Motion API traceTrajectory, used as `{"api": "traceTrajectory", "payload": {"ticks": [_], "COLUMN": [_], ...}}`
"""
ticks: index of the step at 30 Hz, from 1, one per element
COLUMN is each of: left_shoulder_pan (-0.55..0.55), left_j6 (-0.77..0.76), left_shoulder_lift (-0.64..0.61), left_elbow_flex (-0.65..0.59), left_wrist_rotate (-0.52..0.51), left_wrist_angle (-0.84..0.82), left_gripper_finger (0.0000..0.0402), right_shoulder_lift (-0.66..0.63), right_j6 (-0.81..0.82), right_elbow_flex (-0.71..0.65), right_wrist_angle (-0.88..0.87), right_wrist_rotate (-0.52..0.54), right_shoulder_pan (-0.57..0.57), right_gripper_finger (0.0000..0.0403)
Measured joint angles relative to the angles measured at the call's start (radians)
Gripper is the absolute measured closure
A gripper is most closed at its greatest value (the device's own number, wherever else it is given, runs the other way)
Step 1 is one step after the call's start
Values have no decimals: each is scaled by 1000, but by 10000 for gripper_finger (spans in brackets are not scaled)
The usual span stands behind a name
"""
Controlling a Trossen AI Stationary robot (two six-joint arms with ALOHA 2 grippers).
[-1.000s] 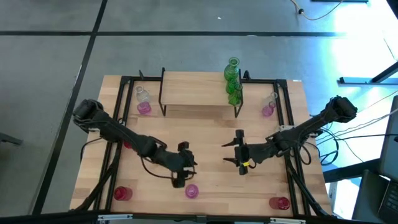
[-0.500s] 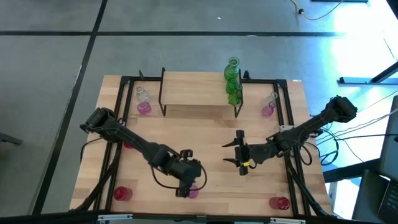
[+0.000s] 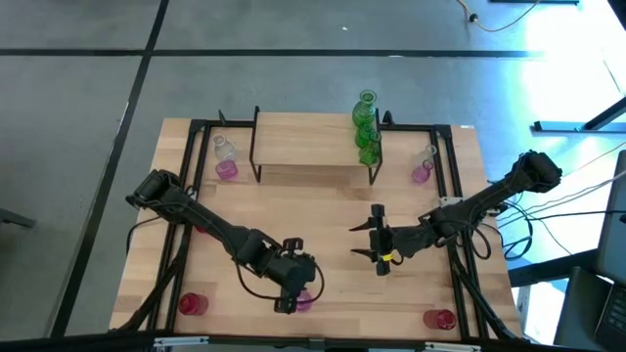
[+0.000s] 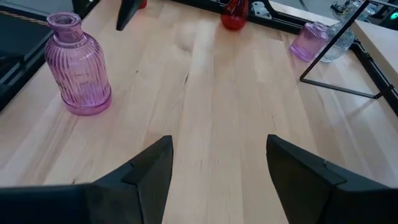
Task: Sort vases onto shelf
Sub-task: Put the bottom pink vase on the shelf
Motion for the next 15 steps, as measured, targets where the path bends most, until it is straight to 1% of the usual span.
{"api": "traceTrajectory", "payload": {"ticks": [7,15], "left_shoulder_pan": [-6,-15], "left_j6": [0,-1], "left_shoulder_lift": [0,9], "left_elbow_flex": [-1,-1], "left_wrist_rotate": [50,62], "left_wrist_angle": [11,23], "left_gripper_finger": [235,235], "right_shoulder_lift": [0,0], "right_j6": [4,7], "right_elbow_flex": [0,0], "right_wrist_angle": [0,0], "right_wrist_rotate": [0,0], "right_shoulder_pan": [0,0], "right_gripper_finger": [165,165]}}
